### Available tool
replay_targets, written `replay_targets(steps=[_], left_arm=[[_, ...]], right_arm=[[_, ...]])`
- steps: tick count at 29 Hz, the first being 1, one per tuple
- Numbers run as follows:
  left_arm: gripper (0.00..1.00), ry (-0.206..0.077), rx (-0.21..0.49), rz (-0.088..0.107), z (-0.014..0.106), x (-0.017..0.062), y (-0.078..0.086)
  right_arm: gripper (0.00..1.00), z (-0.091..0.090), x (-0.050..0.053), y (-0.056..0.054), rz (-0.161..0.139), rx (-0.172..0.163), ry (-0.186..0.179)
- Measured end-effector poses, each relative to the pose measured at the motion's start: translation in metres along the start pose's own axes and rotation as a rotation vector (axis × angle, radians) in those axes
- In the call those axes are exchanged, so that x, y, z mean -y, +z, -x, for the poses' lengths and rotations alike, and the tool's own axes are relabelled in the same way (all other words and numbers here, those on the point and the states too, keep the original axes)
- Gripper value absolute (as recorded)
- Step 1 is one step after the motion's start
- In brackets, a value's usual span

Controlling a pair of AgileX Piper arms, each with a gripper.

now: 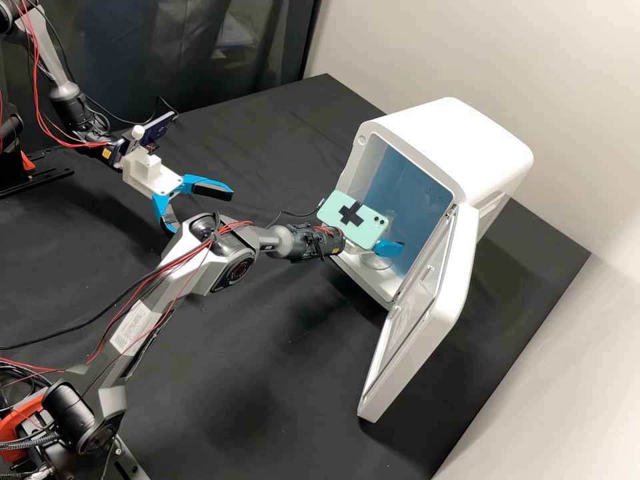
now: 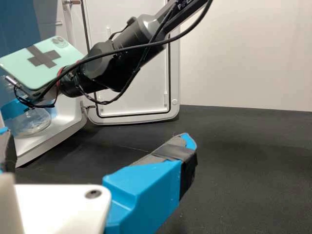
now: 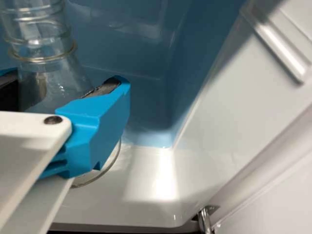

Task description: Place the flask in the incubator

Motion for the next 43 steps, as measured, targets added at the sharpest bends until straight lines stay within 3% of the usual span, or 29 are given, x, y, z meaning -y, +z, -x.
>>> replay_targets(steps=[7, 8, 16, 21, 25, 43], left_arm=[[1.0, 0.0, 0.0, 0.0, 0.0, 0.0, 0.0], [1.0, 0.0, 0.0, 0.0, 0.0, 0.0, 0.0], [1.0, 0.0, 0.0, 0.0, 0.0, 0.0, 0.0], [1.0, 0.0, 0.0, 0.0, 0.0, 0.0, 0.0], [1.0, 0.0, 0.0, 0.0, 0.0, 0.0, 0.0], [1.0, 0.005, -0.005, -0.001, 0.0, -0.0013, -0.002]], right_arm=[[0.0, 0.0, 0.0, -0.001, 0.019, 0.01, 0.003], [1.0, 0.0, 0.0, -0.001, 0.019, 0.01, 0.003], [1.0, 0.0, 0.0, 0.0, -0.006, 0.026, 0.004], [1.0, 0.0, 0.0, 0.002, 0.007, 0.045, 0.001], [1.0, 0.0, 0.0, 0.003, 0.041, 0.049, 0.001], [1.0, -0.003, -0.008, 0.011, 0.038, 0.073, 0.001]])
